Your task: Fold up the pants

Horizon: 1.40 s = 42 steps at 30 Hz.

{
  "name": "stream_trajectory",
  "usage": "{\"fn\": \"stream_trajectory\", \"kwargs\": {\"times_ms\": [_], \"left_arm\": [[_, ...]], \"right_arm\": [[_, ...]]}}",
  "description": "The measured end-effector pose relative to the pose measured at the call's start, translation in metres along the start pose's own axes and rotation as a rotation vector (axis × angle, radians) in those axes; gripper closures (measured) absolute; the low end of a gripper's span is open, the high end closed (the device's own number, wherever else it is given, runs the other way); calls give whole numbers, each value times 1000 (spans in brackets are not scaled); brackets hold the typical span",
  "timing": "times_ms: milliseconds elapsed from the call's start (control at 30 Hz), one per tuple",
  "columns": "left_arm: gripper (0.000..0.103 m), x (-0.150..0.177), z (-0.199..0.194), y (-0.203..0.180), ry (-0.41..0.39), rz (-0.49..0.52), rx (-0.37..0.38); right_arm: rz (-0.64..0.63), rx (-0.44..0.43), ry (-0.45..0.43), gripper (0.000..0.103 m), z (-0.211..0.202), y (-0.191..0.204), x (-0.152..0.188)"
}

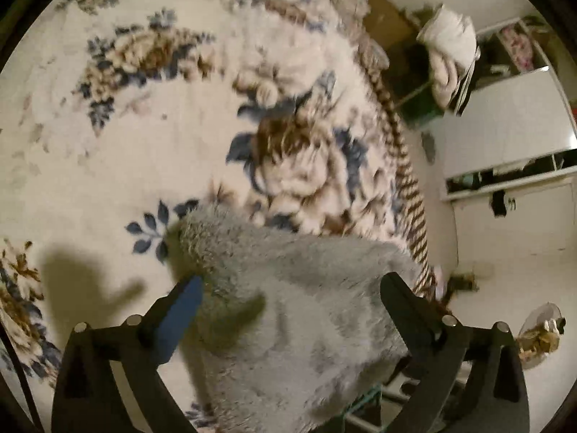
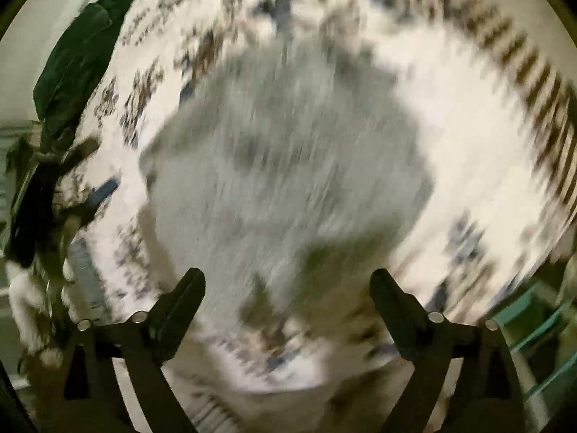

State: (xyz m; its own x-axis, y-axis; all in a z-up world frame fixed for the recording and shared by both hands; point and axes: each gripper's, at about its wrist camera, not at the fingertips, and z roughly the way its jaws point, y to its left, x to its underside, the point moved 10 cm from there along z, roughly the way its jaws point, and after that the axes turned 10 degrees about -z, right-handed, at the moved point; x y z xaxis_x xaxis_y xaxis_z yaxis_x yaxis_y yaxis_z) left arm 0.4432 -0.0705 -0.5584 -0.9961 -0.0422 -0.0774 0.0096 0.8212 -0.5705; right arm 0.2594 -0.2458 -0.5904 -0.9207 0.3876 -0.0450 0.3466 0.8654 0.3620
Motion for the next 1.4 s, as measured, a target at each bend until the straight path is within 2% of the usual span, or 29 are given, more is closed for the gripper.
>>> {"fn": "stream_trajectory", "kwargs": {"times_ms": [67, 133, 233, 267, 333, 367, 433, 533, 600, 700, 733, 767, 800, 867, 933, 1000, 1100, 1167, 1267, 1400], "left_arm": [[1, 5, 12, 3, 9, -21, 8], [1, 11, 35, 12, 44, -46, -12], [1, 22, 67, 31, 90, -64, -38], [1, 24, 77, 43, 102, -83, -71], [1, 24, 93, 67, 120, -152, -94], [1, 22, 98, 77, 123, -204, -80], [1, 21, 100, 83, 127, -281, -26], [1, 30, 96, 76, 127, -289, 24], [1, 43, 99, 76, 145, -297, 37], [1, 58, 111, 82, 167, -387, 83], [3, 57, 110, 82, 157, -415, 107], [14, 55, 107, 79, 144, -416, 123], [31, 53, 104, 76, 133, -405, 131], [50, 46, 93, 67, 116, -391, 155], [53, 37, 78, 58, 91, -361, 165], [54, 26, 62, 52, 80, -359, 189], [54, 3, 37, 48, 42, -337, 202], [54, -25, 19, 49, 4, -324, 209], [54, -79, -6, 60, -53, -329, 204], [53, -156, -23, 85, -126, -335, 179]], "right_arm": [[-42, 39, -24, 6, -5, -16, -26], [-95, 41, -28, 5, 5, -27, -53], [-142, 30, 41, 5, 44, -42, -74], [-141, 24, 66, 5, 57, -48, -78], [-128, -14, 116, 0, 84, -72, -86], [-112, -27, 132, 0, 93, -78, -86], [-61, -140, 161, 0, 111, -83, -87], [-48, -305, 178, 0, 120, -73, -90], [-57, -378, 195, 0, 128, -67, -90], [-39, -440, 250, 0, 146, -63, -89], [-34, -456, 268, 0, 151, -62, -89], [-34, -459, 271, 0, 152, -60, -90], [-39, -459, 260, 2, 152, -58, -93], [-56, -458, 240, 20, 146, -52, -98], [-73, -442, 214, 39, 135, -45, -105], [-84, -438, 196, 43, 123, -32, -112], [-107, -438, 173, 45, 109, -5, -128], [-129, -446, 160, 45, 102, 20, -142], [-164, -463, 132, 45, 100, 66, -179], [-198, -496, 97, 45, 121, 134, -250]]}}
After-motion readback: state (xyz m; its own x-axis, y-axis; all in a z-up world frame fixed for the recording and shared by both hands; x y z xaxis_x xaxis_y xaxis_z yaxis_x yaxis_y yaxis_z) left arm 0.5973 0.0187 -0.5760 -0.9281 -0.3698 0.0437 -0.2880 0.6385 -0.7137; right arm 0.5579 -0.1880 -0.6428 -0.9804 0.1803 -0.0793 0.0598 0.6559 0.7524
